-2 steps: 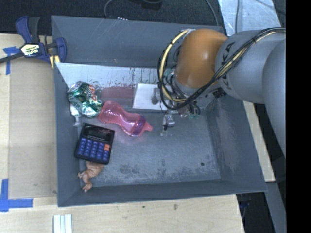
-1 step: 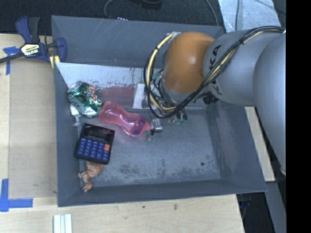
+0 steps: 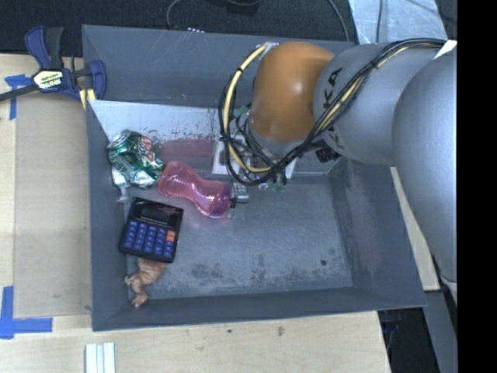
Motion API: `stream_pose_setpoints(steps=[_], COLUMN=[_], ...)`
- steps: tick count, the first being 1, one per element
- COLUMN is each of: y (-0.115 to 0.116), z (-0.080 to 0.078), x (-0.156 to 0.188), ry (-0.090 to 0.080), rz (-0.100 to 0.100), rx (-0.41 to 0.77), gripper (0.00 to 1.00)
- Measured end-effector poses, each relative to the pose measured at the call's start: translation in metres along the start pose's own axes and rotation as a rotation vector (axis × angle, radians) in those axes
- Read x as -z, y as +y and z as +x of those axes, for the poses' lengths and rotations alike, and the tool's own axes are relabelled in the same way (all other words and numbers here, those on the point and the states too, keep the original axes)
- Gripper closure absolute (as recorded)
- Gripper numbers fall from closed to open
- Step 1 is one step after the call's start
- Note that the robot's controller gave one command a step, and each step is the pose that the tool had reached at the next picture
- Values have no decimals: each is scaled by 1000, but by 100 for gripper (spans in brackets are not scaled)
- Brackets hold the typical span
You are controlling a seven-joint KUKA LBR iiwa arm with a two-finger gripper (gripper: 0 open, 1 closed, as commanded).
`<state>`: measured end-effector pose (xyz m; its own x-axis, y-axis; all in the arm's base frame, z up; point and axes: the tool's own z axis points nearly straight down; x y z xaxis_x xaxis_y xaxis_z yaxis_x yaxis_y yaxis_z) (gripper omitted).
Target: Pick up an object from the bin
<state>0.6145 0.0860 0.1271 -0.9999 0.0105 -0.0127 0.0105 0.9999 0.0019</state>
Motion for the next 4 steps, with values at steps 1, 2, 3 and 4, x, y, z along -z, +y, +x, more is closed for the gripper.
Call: stream_pose_setpoints(steps=[1, 2, 3, 4], y=[21, 53, 53, 53], z=[11, 4, 4, 6], x=[-57, -57, -57, -54], ry=[10, -2, -2, 1], rz=[2, 1, 1, 2], rx=[-14, -82, -81, -81], gripper=[0, 100, 100, 100])
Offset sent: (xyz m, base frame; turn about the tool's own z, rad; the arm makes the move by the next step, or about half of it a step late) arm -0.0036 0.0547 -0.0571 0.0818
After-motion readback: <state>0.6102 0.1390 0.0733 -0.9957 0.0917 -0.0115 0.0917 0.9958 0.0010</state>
